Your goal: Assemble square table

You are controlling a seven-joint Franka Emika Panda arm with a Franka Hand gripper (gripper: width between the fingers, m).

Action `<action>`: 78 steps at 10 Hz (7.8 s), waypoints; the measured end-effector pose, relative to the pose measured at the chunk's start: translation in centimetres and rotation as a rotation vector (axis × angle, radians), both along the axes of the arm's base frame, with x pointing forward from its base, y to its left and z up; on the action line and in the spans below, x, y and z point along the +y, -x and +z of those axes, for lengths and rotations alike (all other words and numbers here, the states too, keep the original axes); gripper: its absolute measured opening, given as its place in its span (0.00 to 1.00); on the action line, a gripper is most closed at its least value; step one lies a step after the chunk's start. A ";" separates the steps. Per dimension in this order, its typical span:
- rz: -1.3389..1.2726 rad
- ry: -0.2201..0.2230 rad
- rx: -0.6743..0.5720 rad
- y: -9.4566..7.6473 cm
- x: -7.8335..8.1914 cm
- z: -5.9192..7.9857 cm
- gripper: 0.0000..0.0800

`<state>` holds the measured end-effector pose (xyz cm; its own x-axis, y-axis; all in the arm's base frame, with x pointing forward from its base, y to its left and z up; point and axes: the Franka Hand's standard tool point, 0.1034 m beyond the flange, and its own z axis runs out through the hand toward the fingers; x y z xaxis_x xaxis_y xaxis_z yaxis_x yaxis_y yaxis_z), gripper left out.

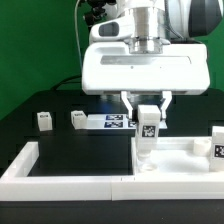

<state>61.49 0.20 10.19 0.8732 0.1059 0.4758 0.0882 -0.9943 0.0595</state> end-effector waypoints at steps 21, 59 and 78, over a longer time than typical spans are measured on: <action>0.005 0.020 -0.041 -0.1 0.6 -1.1 0.36; -0.776 -0.351 0.303 -1.4 -0.7 -2.6 0.36; -0.699 -0.308 0.395 -0.5 1.3 -2.5 0.81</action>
Offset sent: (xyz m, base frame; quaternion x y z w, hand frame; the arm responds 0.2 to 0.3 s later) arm -0.0009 0.0052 -0.0057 0.0031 0.0041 0.0076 1.0000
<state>61.95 1.54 7.69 0.7973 -0.6021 0.0419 -0.5934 -0.7947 -0.1281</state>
